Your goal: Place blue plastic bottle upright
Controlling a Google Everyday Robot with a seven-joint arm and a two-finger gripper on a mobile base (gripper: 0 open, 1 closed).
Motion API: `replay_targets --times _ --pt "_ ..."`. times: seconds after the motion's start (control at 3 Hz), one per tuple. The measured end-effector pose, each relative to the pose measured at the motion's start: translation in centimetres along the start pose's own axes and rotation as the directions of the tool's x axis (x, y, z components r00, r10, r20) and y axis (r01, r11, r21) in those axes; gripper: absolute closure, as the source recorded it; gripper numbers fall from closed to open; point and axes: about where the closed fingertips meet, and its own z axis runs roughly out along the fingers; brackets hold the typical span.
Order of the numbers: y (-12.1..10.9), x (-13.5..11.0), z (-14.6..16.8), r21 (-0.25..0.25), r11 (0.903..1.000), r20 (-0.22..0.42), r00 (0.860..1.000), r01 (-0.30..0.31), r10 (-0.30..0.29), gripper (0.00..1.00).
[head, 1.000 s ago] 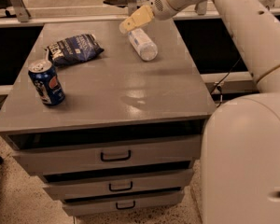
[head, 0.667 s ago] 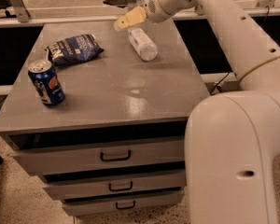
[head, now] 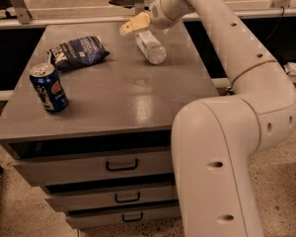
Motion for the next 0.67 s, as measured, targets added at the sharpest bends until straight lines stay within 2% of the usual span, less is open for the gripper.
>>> replay_targets --times 0.33,0.67 --pt "-1.13 1.02 1.3 0.055 0.9984 -0.078 0.997 0.014 -0.01 0.0" --pt "-1.37 1.84 2.0 0.077 0.9962 -0.134 0.99 0.041 -0.03 0.0"
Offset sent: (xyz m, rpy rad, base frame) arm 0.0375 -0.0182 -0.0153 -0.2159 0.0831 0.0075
